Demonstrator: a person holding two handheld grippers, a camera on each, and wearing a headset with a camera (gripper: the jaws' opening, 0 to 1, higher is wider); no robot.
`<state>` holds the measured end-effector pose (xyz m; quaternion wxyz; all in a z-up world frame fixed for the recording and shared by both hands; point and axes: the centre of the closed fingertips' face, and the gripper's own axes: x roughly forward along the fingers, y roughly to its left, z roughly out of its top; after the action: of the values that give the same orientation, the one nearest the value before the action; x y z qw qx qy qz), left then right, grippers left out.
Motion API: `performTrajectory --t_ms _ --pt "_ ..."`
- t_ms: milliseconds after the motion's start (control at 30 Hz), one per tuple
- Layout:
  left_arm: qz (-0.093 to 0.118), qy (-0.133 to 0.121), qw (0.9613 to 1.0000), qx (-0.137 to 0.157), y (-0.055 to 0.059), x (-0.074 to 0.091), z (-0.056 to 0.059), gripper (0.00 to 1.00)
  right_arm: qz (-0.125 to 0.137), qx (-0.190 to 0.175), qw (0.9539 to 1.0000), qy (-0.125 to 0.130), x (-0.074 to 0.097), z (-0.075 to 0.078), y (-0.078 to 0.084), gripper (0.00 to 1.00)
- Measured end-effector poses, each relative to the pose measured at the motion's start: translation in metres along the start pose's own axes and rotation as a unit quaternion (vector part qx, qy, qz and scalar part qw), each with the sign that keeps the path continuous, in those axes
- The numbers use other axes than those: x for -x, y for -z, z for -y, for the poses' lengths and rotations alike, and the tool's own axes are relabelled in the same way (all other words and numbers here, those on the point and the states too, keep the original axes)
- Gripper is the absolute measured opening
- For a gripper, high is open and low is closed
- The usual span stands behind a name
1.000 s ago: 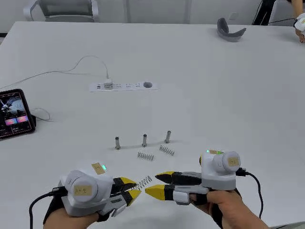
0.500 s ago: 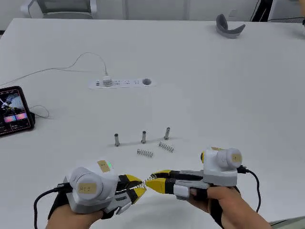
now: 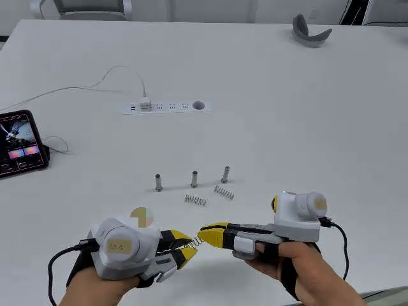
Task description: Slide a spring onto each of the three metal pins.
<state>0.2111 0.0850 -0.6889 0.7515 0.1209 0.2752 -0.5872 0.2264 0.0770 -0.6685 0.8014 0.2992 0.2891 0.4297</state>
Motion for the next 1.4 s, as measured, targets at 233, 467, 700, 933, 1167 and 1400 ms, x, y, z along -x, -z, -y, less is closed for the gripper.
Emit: performTrajectory --t_ms 233,467,700,933,1167,1400 --pt "0.002 0.007 1.0000 0.003 -0.002 -0.002 0.001 0.11 -0.020 0.024 0.9995 0.000 0.001 -0.006 -0.002 0.12" --pt "0.007 0.018 0.9998 0.004 -0.005 -0.002 0.002 0.10 -0.058 0.063 0.9963 -0.002 0.002 -0.010 -0.005 0.12" --pt "0.014 0.026 0.9996 0.005 -0.011 -0.004 0.002 0.10 -0.111 0.117 0.9868 -0.002 0.002 -0.013 -0.007 0.12" --pt "0.023 0.034 0.9991 0.005 -0.018 -0.006 0.003 0.10 -0.174 0.177 0.9688 -0.005 0.004 -0.017 -0.010 0.12" --pt "0.022 0.047 0.9986 -0.013 -0.022 -0.008 0.005 0.10 -0.254 0.245 0.9356 -0.010 0.009 -0.017 -0.007 0.12" --pt "0.021 0.054 0.9979 -0.028 -0.025 -0.010 0.006 0.10 -0.299 0.286 0.9099 -0.023 0.009 -0.017 -0.006 0.12"
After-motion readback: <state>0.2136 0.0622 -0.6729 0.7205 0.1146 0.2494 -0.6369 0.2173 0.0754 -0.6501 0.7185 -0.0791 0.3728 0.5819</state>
